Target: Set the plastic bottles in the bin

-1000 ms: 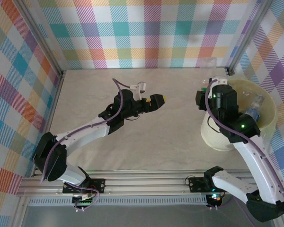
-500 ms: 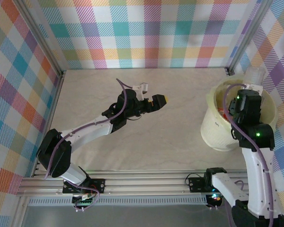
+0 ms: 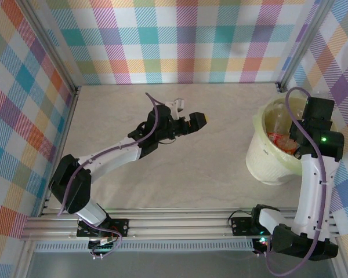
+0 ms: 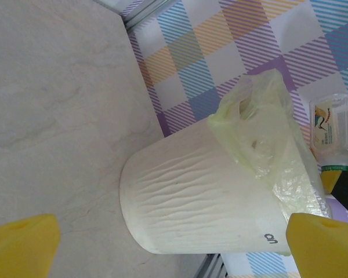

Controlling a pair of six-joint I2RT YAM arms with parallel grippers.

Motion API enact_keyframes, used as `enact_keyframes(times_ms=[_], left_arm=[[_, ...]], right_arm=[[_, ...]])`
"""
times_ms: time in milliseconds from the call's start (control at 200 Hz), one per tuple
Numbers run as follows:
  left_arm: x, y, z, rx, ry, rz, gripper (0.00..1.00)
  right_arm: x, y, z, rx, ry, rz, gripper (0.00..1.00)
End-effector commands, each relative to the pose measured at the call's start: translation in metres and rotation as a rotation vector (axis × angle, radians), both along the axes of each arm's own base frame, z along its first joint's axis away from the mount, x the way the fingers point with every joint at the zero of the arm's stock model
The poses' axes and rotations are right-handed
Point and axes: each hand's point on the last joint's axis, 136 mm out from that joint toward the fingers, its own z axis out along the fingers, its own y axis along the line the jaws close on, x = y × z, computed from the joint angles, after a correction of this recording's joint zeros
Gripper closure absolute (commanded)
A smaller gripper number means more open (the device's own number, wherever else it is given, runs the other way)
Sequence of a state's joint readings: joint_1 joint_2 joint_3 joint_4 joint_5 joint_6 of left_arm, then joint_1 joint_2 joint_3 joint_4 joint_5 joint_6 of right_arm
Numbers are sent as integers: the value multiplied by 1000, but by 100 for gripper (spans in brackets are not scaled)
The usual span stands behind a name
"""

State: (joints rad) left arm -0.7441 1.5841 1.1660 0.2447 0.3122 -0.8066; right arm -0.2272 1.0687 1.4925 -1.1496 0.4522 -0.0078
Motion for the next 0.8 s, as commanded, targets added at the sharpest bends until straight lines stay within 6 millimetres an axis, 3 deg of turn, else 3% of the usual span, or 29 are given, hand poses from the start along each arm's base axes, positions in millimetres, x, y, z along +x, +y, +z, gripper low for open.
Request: enact_keyframes(times_ms=[0,150,260,565,685,795], left_arm=[[-4,-9,9,-10,13,-32,0],[-2,-11,6,-8,26,-27,0],[0,-13,6,-10,29,-27,0],[2,-13,5,2,24,-22,0],[2,-9,5,16,10,-7,0],[1,0,9,32,-19,23,0]], right_arm=[[-8,9,0,39,22,41,60],[-17,8,-3,41,42,19,29],[-19,7,-4,32,42,11,16],[-3,22,5,130,-56,50,8],[10,44,23,241,-161,122,0],[19,66,38,344,-231,203,0]])
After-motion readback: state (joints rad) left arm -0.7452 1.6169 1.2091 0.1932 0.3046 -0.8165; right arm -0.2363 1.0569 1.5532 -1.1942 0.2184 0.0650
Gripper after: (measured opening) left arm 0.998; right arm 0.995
